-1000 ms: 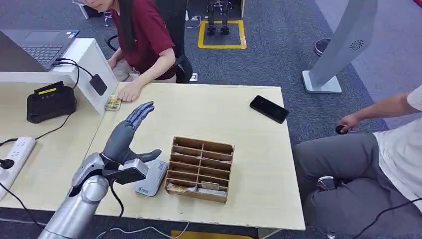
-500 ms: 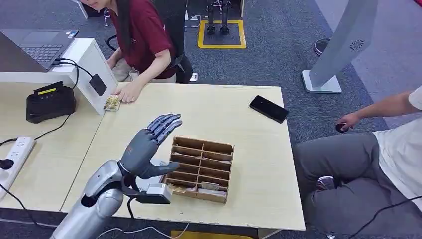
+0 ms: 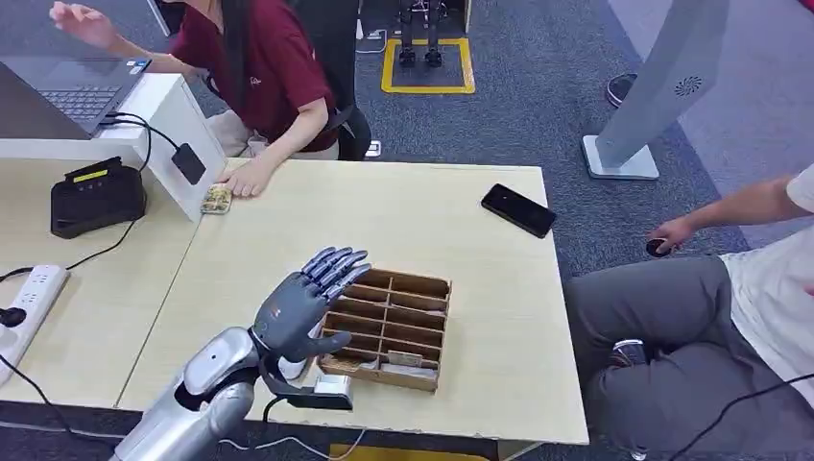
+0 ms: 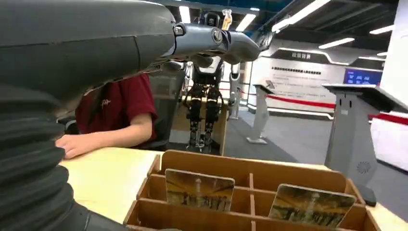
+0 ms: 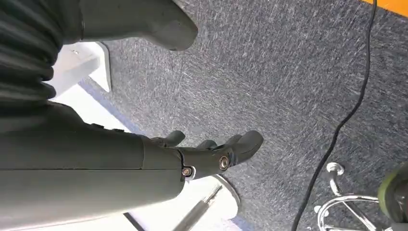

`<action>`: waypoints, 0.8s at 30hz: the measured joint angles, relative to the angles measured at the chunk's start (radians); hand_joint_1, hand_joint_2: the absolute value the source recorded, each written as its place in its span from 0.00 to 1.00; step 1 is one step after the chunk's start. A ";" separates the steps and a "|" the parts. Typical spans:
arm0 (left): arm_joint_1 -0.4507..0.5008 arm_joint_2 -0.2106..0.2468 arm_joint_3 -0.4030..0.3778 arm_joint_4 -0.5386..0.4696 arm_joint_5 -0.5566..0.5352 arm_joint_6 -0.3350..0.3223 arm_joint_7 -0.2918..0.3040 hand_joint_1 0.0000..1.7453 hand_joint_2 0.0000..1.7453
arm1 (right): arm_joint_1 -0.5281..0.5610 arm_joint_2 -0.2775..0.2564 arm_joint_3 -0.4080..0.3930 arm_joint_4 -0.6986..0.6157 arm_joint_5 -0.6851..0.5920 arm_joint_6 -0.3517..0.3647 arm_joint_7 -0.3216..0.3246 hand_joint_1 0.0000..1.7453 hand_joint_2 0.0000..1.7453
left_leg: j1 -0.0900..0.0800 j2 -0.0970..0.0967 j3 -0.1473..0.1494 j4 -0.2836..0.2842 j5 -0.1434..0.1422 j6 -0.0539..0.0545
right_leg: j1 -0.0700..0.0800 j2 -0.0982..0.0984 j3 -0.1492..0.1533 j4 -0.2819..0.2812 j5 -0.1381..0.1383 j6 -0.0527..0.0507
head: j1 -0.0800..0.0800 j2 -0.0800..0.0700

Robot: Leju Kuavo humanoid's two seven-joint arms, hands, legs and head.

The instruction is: Pass the card to the sensor for recognition and then transmit it.

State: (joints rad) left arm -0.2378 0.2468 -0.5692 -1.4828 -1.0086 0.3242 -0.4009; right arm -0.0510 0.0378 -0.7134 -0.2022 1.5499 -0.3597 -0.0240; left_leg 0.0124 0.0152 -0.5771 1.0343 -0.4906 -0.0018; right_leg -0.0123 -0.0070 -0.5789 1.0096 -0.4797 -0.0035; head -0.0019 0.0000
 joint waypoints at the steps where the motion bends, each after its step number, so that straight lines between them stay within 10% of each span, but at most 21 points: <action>1: -0.001 0.000 0.000 0.005 -0.003 0.000 0.000 0.00 1.00 | 0.000 0.000 0.000 0.000 0.001 0.000 0.000 0.00 1.00 | 0.000 0.000 0.000 0.000 0.000 0.000 | 0.000 0.000 0.000 0.000 0.000 0.000 | 0.000 0.000; 24: -0.032 -0.013 -0.005 0.071 0.024 0.004 0.013 0.00 1.00 | 0.000 0.000 -0.001 0.000 0.008 -0.003 -0.009 0.00 1.00 | 0.000 0.000 0.000 0.000 0.000 0.000 | 0.000 0.000 0.000 0.000 0.000 0.000 | 0.000 0.000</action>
State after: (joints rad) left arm -0.2700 0.2342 -0.5745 -1.4118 -0.9850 0.3281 -0.3883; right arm -0.0512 0.0378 -0.7141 -0.2018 1.5583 -0.3632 -0.0328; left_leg 0.0123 0.0152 -0.5772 1.0344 -0.4905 -0.0018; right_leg -0.0124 -0.0071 -0.5788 1.0097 -0.4796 -0.0035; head -0.0019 0.0000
